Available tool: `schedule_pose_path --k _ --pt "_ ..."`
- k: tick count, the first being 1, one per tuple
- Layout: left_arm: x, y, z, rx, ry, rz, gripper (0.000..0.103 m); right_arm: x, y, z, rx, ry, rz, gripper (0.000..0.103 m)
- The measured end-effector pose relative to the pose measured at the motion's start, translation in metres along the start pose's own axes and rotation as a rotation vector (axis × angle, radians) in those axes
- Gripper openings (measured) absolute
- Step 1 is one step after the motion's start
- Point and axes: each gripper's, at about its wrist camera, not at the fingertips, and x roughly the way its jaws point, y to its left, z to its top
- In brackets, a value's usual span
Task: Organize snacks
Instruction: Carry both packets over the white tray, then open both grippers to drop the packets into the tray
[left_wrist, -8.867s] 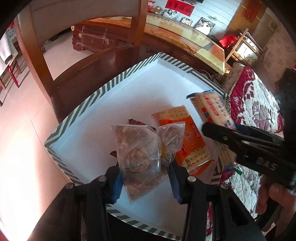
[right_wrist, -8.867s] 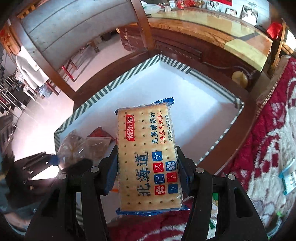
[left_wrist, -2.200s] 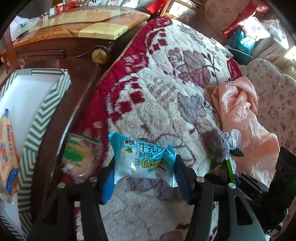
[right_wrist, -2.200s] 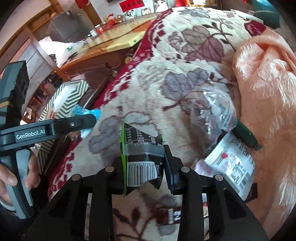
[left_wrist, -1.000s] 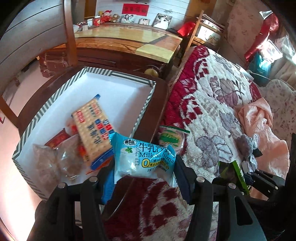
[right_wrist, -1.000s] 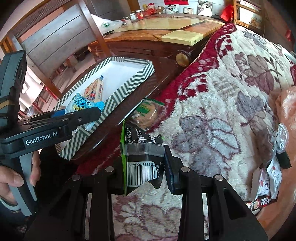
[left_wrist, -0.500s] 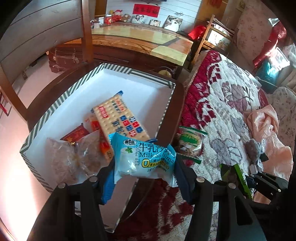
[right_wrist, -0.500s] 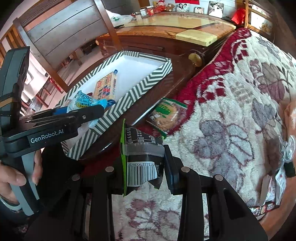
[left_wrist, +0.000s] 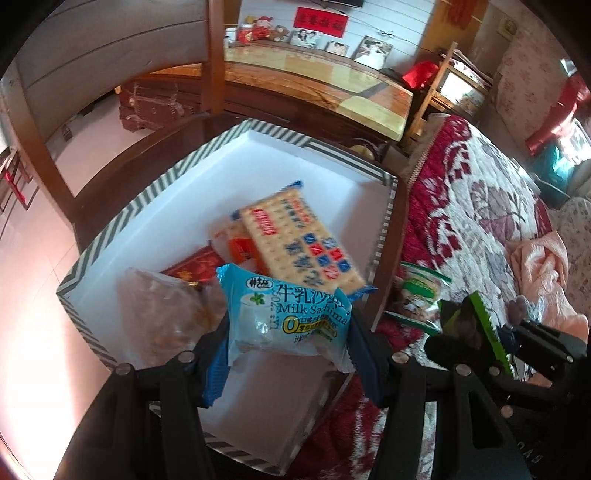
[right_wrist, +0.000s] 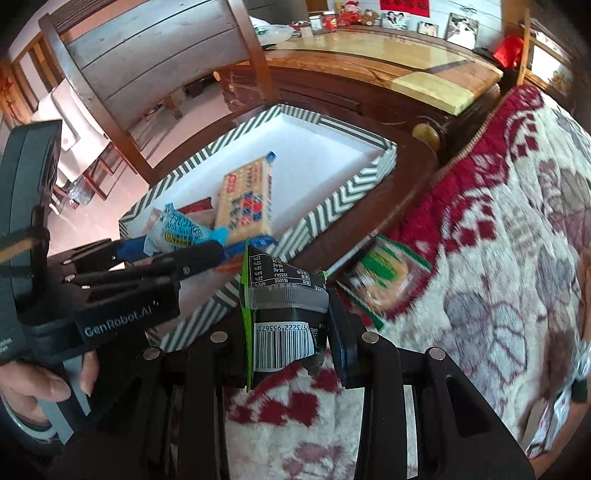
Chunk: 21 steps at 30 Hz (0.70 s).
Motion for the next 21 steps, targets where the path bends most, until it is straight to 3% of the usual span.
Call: schedule_pose_path --k 21 --pt "0.013 0.059 0.009 -0.104 0.008 0.044 0.060 0.074 0.044 0.064 -0.117 0.090 0.020 0.031"
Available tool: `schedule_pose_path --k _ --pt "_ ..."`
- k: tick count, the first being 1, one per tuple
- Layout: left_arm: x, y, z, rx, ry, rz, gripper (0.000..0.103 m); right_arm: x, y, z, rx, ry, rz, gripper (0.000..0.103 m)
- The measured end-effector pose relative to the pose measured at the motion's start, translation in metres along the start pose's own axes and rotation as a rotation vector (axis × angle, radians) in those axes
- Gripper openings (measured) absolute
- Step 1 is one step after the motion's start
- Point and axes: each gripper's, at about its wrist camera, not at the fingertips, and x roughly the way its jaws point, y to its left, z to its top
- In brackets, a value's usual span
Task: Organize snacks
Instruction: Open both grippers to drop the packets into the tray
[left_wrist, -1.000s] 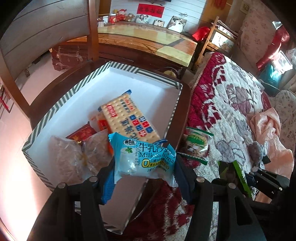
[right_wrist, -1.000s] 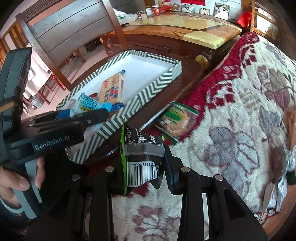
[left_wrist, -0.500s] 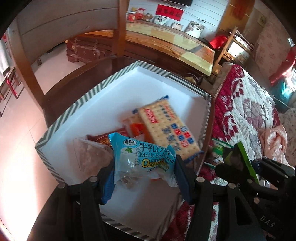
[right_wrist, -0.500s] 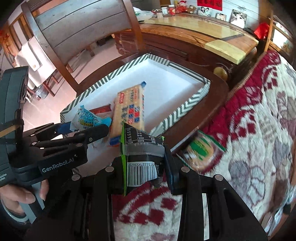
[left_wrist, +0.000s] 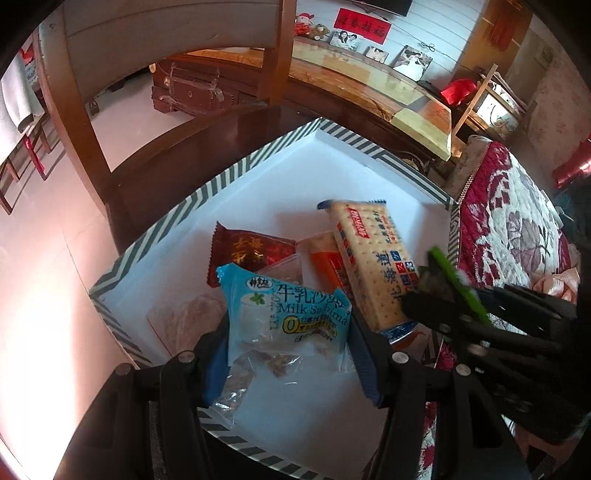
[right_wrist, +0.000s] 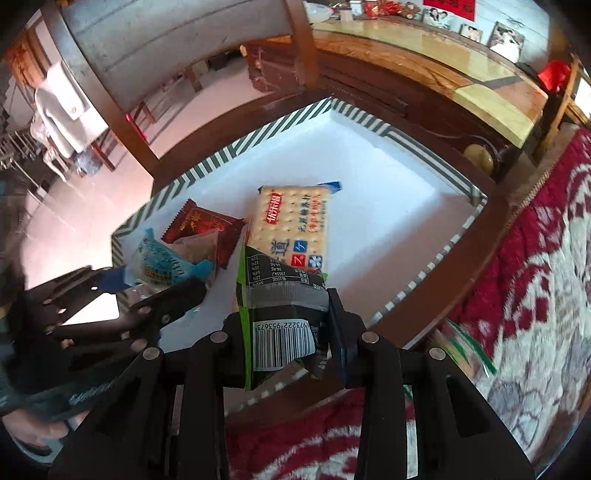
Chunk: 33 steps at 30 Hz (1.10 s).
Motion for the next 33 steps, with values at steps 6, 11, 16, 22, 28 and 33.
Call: schedule_pose_path --k 6,11,16,22,28,33 --pt "0.002 0.002 0.001 0.006 -0.002 0.011 0.062 0.015 0.002 0.021 -0.005 -0.004 -0.018 0.031" --pt "0.002 -0.002 0.001 0.010 -0.007 0.027 0.067 0.008 0.008 0.030 -0.006 -0.029 0.002 0.048" --pt "0.000 -0.006 0.000 0.017 -0.010 0.034 0.075 -0.009 0.017 0.029 -0.032 -0.068 0.006 0.058" --pt "-0.014 -0.016 -0.005 0.035 -0.053 0.036 0.083 -0.041 0.010 0.012 0.000 -0.149 -0.005 0.058" --pt "-0.029 -0.037 -0.016 0.076 -0.114 0.017 0.091 -0.073 -0.014 -0.030 0.080 -0.236 -0.036 0.058" --pt "-0.035 -0.069 -0.033 0.149 -0.117 -0.015 0.092 -0.095 -0.040 -0.072 0.154 -0.277 -0.074 0.058"
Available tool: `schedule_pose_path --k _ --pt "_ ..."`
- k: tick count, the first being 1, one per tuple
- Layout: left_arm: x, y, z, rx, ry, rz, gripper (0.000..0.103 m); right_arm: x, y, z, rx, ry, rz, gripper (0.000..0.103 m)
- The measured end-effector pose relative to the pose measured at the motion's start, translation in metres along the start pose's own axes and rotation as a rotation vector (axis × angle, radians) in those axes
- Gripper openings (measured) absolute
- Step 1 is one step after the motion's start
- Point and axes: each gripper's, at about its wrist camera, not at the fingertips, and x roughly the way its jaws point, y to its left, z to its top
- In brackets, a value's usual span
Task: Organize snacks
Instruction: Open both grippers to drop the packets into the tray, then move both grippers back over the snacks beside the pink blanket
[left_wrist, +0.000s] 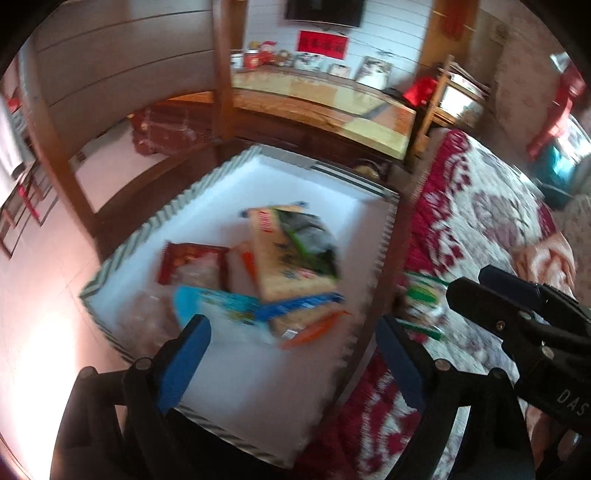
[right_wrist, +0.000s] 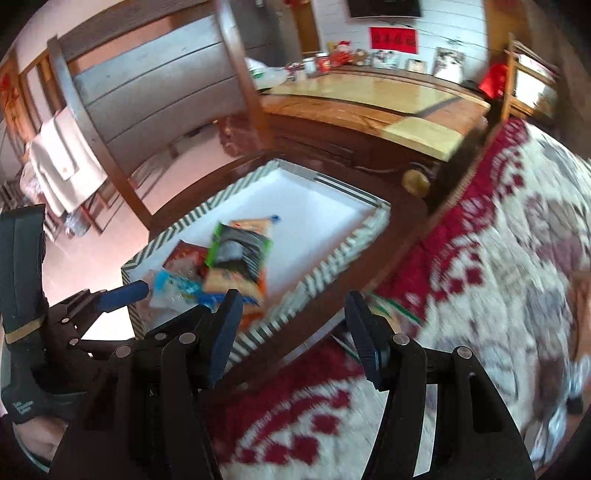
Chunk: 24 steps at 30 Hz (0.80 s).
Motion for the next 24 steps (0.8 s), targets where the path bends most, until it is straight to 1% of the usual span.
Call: schedule_pose_path --k 4,7,9,13,18,21,24 --pt "-0.002 -0.029 -0.013 0.044 0.013 -0.055 0.092 -0.025 -0.027 -0.024 0.048 -0.029 -0.041 0.058" --pt "-0.004 -0.050 -0.025 0.090 0.011 -0.072 0.092 -0.043 -0.045 -0.042 0.066 -0.045 -0.095 0.058" --pt "-0.005 -0.063 -0.032 0.117 0.012 -0.090 0.092 -0.055 -0.057 -0.054 0.083 -0.060 -0.116 0.058" --pt "-0.006 -0.085 -0.045 0.171 0.012 -0.110 0.092 -0.076 -0.082 -0.083 0.116 -0.064 -0.171 0.058" --pt "-0.005 -0.104 -0.058 0.212 0.005 -0.140 0.092 -0.098 -0.111 -0.122 0.167 -0.068 -0.225 0.058" --pt "-0.003 -0.110 -0.065 0.245 -0.014 -0.142 0.092 -0.107 -0.125 -0.142 0.191 -0.075 -0.250 0.058" --pt "0.004 -0.111 -0.072 0.261 0.001 -0.153 0.092 -0.114 -0.130 -0.158 0.184 -0.102 -0.275 0.058"
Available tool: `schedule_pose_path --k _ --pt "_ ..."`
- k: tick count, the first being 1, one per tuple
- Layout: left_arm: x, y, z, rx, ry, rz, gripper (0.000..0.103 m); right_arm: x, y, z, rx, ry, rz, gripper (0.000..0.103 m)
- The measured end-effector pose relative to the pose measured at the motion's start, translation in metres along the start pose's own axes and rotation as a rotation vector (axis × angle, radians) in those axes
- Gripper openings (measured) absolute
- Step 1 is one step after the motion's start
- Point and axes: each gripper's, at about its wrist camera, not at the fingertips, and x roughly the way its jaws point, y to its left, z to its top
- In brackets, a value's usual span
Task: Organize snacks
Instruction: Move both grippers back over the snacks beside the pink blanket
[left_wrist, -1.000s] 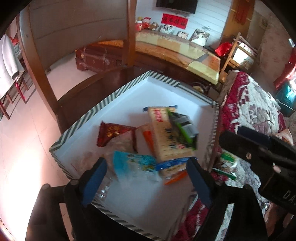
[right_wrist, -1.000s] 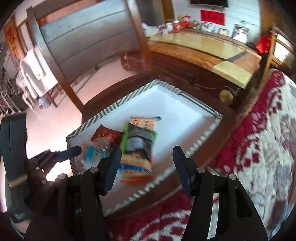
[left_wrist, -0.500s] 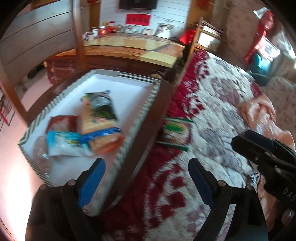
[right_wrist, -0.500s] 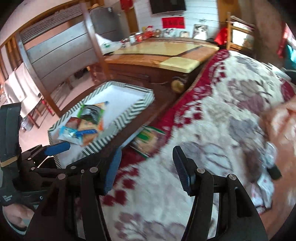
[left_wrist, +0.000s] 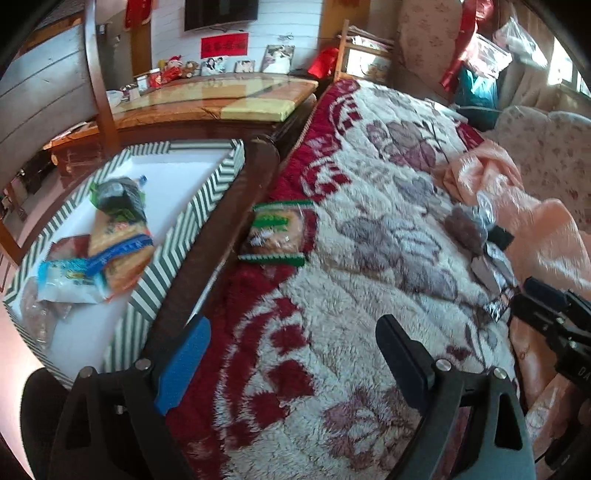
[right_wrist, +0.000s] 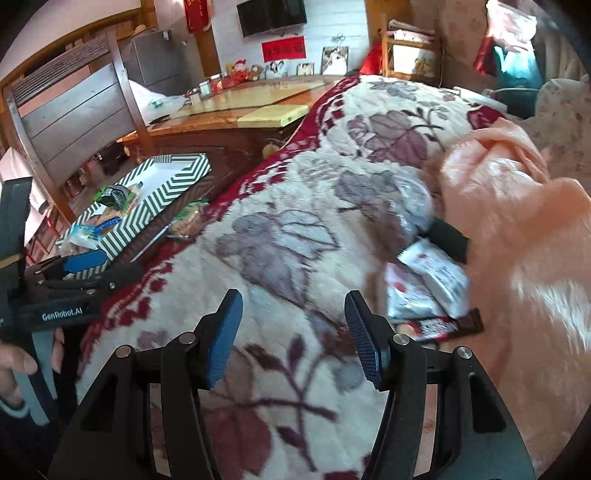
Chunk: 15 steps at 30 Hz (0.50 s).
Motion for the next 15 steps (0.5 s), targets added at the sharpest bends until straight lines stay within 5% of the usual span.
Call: schedule_pose_path --k 15 --pt "0.021 0.022 -0.006 -0.089 0.075 -0.014 0.092 0.007 -0.013 -0.015 0.040 -0.016 0.018 0.058"
